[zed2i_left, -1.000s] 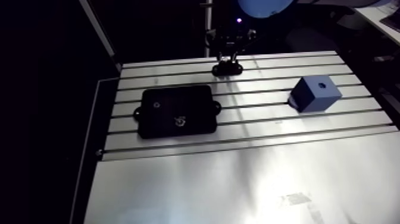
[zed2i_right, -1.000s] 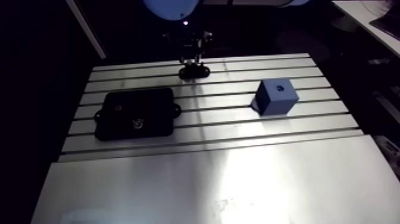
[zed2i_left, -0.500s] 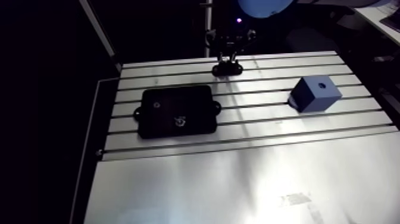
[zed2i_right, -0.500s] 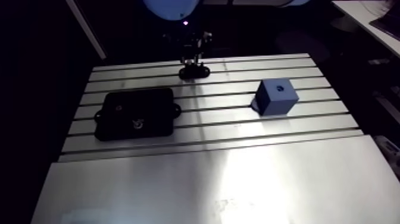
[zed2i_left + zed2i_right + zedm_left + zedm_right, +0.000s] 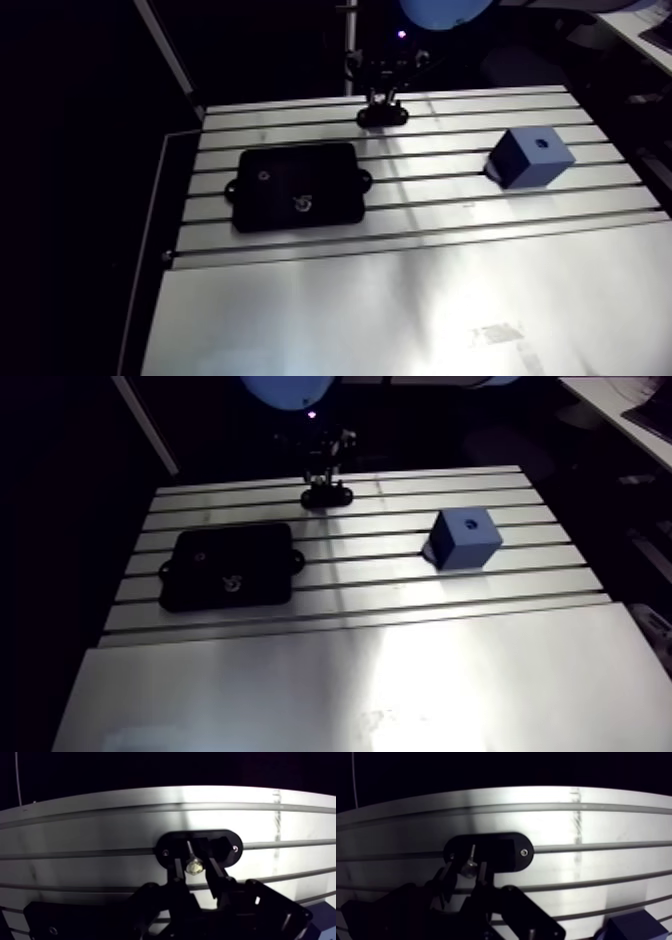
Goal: Pick up the M10 bolt and insert it into the hex recess until seated.
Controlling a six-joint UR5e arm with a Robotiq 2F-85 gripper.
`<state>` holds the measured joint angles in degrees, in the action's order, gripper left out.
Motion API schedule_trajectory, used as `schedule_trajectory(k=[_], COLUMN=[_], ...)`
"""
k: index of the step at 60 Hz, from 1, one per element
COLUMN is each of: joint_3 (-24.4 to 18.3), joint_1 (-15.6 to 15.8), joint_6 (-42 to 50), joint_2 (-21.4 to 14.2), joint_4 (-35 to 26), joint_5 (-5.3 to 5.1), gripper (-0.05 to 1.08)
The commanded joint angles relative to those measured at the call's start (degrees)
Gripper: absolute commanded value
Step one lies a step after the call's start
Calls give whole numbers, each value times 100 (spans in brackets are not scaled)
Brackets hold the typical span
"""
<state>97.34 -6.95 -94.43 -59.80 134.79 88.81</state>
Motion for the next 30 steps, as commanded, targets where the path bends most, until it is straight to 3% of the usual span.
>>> schedule_trajectory(k=[1,30], joint_3=[0,0], joint_1=[1,-8], joint_6=[-1,-1], joint_2=[8,44], joint_4=[0,0], joint_5=[0,0], gripper=[63,66])
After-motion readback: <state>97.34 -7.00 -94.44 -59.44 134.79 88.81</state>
